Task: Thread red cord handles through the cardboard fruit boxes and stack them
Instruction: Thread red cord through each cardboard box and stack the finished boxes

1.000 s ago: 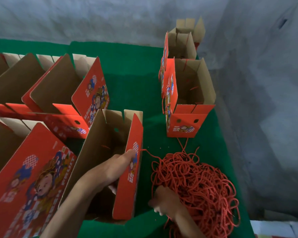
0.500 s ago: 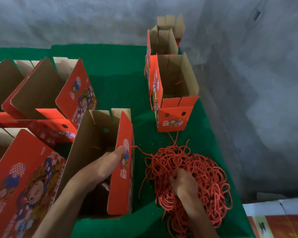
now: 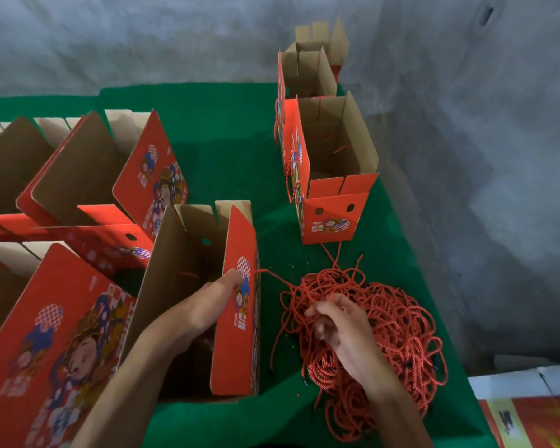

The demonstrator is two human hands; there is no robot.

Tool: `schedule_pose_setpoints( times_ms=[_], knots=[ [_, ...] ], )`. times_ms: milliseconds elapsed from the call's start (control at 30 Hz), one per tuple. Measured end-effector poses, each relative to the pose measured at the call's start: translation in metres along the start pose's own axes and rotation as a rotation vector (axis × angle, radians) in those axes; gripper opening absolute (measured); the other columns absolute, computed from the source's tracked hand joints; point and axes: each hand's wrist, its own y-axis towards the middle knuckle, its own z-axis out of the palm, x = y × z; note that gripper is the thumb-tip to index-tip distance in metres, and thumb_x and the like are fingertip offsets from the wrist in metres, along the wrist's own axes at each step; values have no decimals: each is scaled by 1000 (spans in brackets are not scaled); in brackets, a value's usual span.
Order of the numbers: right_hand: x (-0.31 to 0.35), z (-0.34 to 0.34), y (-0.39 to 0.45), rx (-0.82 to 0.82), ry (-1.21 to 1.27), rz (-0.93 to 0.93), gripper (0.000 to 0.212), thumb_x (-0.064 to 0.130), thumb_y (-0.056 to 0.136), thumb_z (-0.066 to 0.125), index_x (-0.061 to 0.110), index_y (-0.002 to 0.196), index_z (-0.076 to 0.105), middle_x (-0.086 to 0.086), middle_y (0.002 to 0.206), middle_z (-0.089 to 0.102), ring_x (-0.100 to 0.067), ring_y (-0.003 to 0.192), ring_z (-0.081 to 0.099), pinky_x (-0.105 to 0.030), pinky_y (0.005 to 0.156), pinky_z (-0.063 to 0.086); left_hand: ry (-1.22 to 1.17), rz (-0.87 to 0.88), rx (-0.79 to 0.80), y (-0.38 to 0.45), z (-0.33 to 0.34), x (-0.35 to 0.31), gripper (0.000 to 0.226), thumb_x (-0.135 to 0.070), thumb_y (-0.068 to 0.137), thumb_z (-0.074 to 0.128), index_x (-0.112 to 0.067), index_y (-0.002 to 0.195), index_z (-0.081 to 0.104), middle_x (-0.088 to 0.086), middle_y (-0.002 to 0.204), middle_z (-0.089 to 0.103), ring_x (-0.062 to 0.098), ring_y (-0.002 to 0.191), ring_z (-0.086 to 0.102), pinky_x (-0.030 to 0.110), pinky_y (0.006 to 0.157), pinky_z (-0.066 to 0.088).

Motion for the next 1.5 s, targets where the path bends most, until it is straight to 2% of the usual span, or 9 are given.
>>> schedule_pose_setpoints(
  times_ms=[167, 333, 433, 567, 800, 933, 1100, 1333, 1500],
  knots=[
    [-11, 13, -8, 109, 62, 57, 22, 3, 100, 60, 4, 115, 75, -28, 107, 74, -28, 79, 75, -28, 68, 62, 80, 138, 157, -7, -22, 28, 22, -30, 100, 47, -17, 111, 61, 20, 104, 72, 46, 108, 65, 64, 105, 45],
    [-23, 38, -14, 120, -50, 90, 24, 27, 73, 87, 17, 67, 66, -2, 64, 54, -14, 52, 51, -22, 48, 45, -178, 170, 151, -44, -12, 13, 35, -9, 108, 36, 0, 139, 47, 28, 149, 44, 41, 140, 41, 39, 114, 34],
    [-30, 46, -15, 129, -62, 74, 41, 18, 84, 84, 25, 65, 48, 1, 57, 42, -13, 43, 41, -22, 41, 36, 192, 382, 133, -57, -4, 7, 42, 1, 108, 27, 14, 147, 31, 32, 155, 32, 43, 146, 30, 37, 116, 25],
    [-36, 46, -21, 202, -79, 10, 32, 17, 92, 78, 17, 80, 49, -7, 65, 63, -23, 57, 67, -26, 47, 50, -57, 267, 101, -85, 8, -19, 42, 7, 107, 19, 18, 147, 25, 34, 158, 24, 40, 144, 31, 24, 107, 36],
    [-40, 39, -17, 290, -133, 25, 52, 22, 95, 74, 19, 140, 48, -24, 100, 76, -32, 75, 73, -34, 64, 60, -161, 118, 64, -85, 10, -8, 43, 7, 106, 20, 16, 147, 30, 38, 152, 34, 47, 107, 47, 48, 117, 24],
    [-42, 42, -15, 289, -76, -7, 27, 16, 91, 74, 2, 114, 71, -25, 102, 76, -24, 80, 77, -28, 71, 62, -72, 167, 131, -80, -9, 4, 42, -18, 108, 32, 0, 143, 47, 29, 117, 64, 41, 97, 58, 55, 114, 36],
    [-41, 45, -15, 257, 42, -28, 19, 6, 90, 73, -5, 105, 72, -24, 96, 75, -24, 79, 74, -30, 76, 62, 133, 196, 228, -94, -33, 27, 52, -59, 96, 40, -18, 114, 64, 9, 93, 79, 28, 85, 77, 40, 78, 61],
    [-40, 50, -13, 219, 1, -61, 16, -6, 89, 72, -11, 103, 67, -23, 87, 74, -25, 72, 73, -32, 71, 62, -84, 195, 268, -77, -17, 20, 39, 1, 108, 30, 13, 144, 38, 33, 151, 38, 45, 126, 45, 40, 102, 36],
    [-43, 48, -19, 257, -157, -84, 16, 2, 94, 70, -12, 100, 71, -20, 86, 74, -25, 72, 69, -31, 70, 59, -66, 212, 160, -72, -10, 13, 41, -1, 107, 27, 12, 143, 40, 26, 115, 59, 30, 73, 44, 44, 101, 35]
  ],
)
